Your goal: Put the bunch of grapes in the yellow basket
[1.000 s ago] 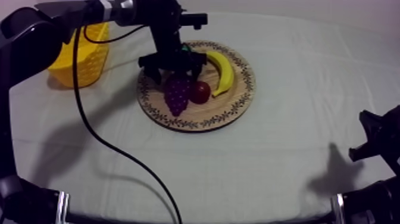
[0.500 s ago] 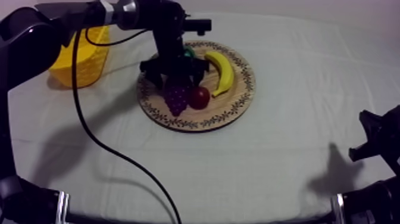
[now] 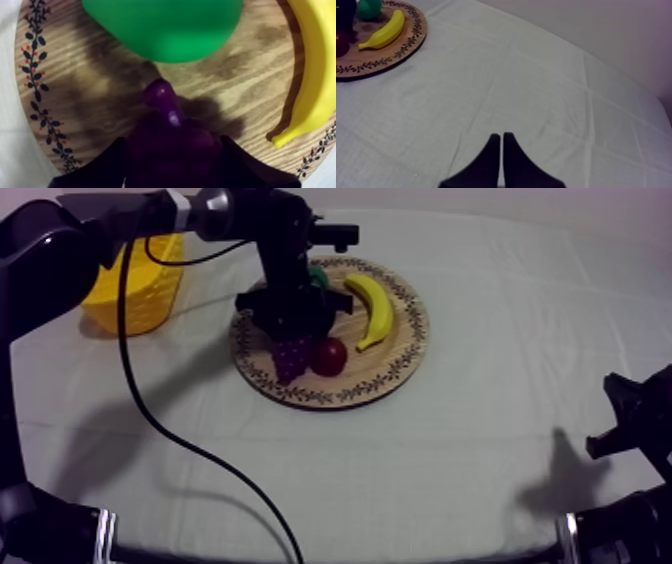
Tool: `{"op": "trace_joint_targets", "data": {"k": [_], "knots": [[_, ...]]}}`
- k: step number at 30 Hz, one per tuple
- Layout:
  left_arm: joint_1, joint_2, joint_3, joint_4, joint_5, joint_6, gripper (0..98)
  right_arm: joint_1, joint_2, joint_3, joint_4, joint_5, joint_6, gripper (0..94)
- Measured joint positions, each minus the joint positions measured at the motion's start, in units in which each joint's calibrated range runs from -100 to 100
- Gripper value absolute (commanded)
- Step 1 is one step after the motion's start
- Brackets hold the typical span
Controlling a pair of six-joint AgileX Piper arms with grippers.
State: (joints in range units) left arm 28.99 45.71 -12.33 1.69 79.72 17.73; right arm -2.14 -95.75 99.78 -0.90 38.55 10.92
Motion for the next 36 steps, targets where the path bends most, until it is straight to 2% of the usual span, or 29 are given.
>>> {"op": "trace_joint_targets", "data": {"k": [8, 14, 23, 28, 36], "knots": [[-0.6, -5.6, 0.6, -0.32, -0.4, -1.2, 50.2, 0.0, 0.0, 0.0, 0.0, 0.0, 0.0, 0.3], [-1.0, -13.1, -2.8, -1.16, 3.0, -1.6, 50.5, 0.0, 0.0, 0.0, 0.0, 0.0, 0.0, 0.3], [-2.2, -21.7, -6.5, -3.48, 7.1, -2.0, 50.8, 0.0, 0.0, 0.0, 0.0, 0.0, 0.0, 0.3], [-5.5, -22.8, -5.5, -4.0, 7.3, -3.2, 50.7, 0.0, 0.0, 0.0, 0.0, 0.0, 0.0, 0.3], [-14.1, -24.7, -5.0, -4.68, 8.0, -6.2, 50.7, 0.0, 0.0, 0.0, 0.0, 0.0, -0.1, 0.3]]}}
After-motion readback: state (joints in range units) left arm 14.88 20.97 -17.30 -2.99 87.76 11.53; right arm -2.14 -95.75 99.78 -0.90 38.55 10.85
